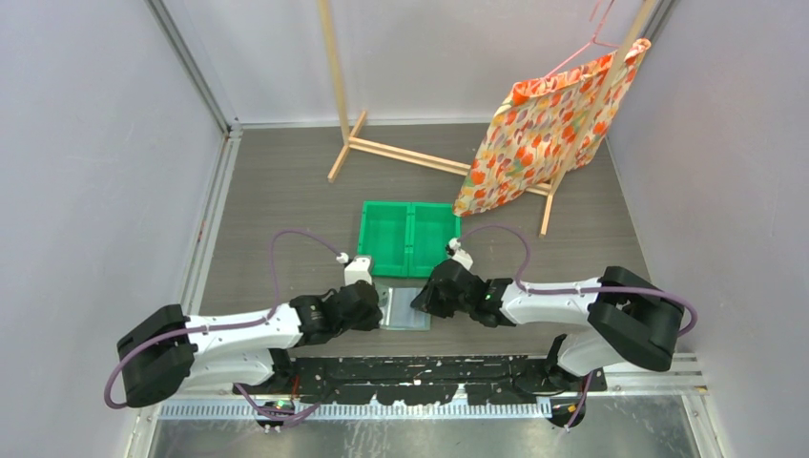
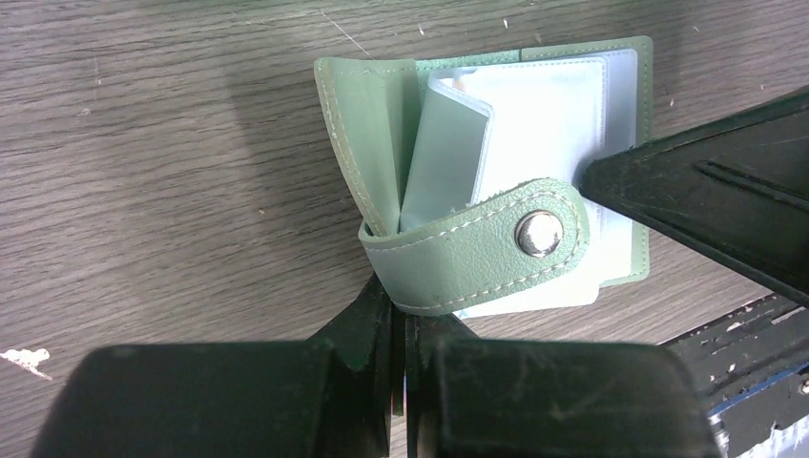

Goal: Take the credit cards out of the card holder
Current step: Open the card holder at the center of the board.

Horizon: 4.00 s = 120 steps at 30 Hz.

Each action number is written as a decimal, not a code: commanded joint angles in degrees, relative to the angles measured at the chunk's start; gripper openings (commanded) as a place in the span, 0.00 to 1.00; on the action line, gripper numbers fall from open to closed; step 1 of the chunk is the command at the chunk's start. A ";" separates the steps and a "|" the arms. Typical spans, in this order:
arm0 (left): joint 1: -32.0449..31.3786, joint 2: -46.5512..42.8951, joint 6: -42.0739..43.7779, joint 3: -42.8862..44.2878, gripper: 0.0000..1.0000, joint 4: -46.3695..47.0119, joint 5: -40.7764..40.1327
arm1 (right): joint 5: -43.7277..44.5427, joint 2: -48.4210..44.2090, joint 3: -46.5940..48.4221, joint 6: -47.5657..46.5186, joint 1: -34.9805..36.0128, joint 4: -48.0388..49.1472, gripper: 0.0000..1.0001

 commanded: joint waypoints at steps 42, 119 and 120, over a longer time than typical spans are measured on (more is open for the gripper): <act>-0.17 2.55 -0.69 -0.43 0.01 1.63 0.53 | 6.07 -9.00 2.02 -4.67 1.07 -10.61 0.52; -0.14 -7.66 -0.86 -5.66 0.01 3.34 2.20 | 5.08 -1.78 12.14 -11.97 3.56 -12.21 0.44; -0.12 -7.46 -0.87 -5.61 0.01 3.31 2.12 | 6.00 -1.70 11.88 -11.47 3.58 -12.56 0.43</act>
